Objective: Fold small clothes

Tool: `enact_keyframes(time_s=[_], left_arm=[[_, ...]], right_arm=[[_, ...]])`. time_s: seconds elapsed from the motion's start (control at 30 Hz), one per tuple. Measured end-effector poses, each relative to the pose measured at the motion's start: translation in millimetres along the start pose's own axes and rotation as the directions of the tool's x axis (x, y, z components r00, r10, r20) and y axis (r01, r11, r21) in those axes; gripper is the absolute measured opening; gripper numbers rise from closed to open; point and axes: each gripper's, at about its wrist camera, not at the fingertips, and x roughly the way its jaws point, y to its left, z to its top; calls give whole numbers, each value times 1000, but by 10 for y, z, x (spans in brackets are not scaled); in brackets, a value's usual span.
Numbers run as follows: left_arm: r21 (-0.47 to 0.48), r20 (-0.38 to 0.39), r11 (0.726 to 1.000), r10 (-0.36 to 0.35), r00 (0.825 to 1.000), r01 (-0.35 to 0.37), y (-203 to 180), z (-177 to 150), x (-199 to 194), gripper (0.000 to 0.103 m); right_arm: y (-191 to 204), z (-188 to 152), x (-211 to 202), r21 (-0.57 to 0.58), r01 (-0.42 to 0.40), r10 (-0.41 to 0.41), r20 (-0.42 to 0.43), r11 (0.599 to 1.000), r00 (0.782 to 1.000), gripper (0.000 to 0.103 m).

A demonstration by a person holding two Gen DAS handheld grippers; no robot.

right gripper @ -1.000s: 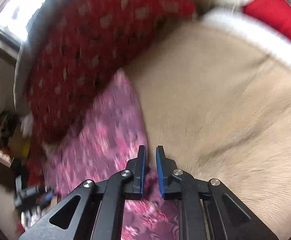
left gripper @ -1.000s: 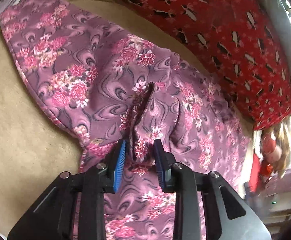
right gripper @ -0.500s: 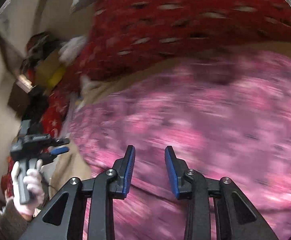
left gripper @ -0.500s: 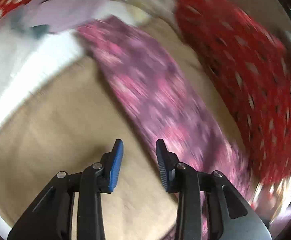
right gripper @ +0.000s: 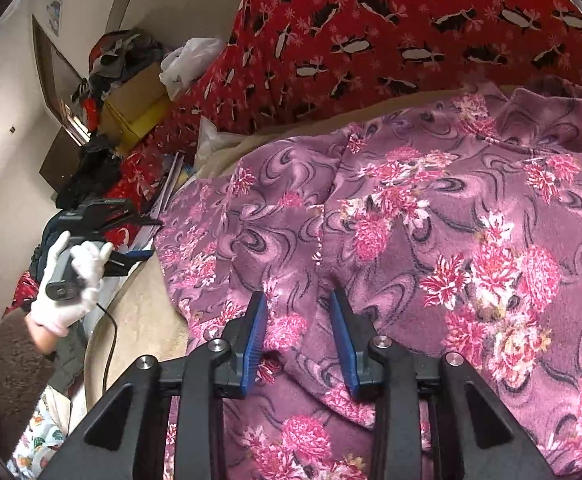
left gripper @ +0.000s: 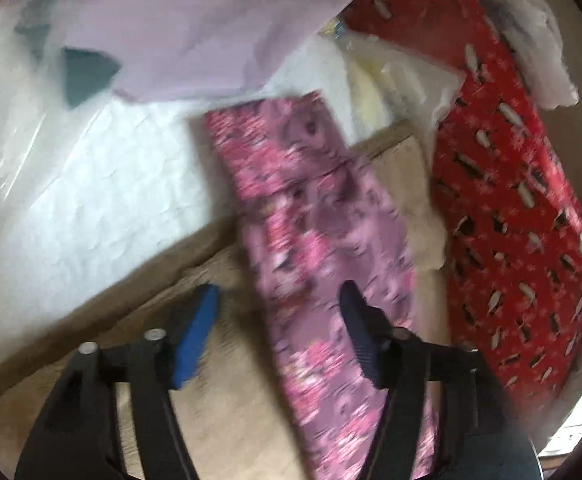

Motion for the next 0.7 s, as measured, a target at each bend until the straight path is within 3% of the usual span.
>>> enact_keyframes(time_s=[0.07, 0.1, 0.17, 0.43, 0.6, 0.7], left_arm=[[-19, 17, 1000, -16, 1000, 16, -47, 53, 28, 62], [-22, 23, 1000, -12, 1000, 12, -63, 64, 42, 56], [19, 12, 1000, -3, 1000, 3, -117, 68, 75, 3], [136, 27, 988, -78, 997, 74, -439, -222, -359, 4], [285, -10, 948, -142, 990, 139, -939, -732, -745, 4], [355, -33, 918, -177, 984, 177, -1247, -1049, -931, 4]], right_arm=[[-45, 2, -45, 4, -8, 8, 2, 1000, 1000, 35], [-46, 3, -31, 7, -13, 13, 4, 1000, 1000, 35], [-63, -3, -70, 9, -20, 20, 7, 1000, 1000, 35], [-69, -11, -73, 19, -24, 24, 6, 1000, 1000, 35], [-65, 86, -137, 61, -8, 11, -54, 998, 998, 35], [-149, 84, -426, 72, 35, -34, -16, 997, 999, 41]])
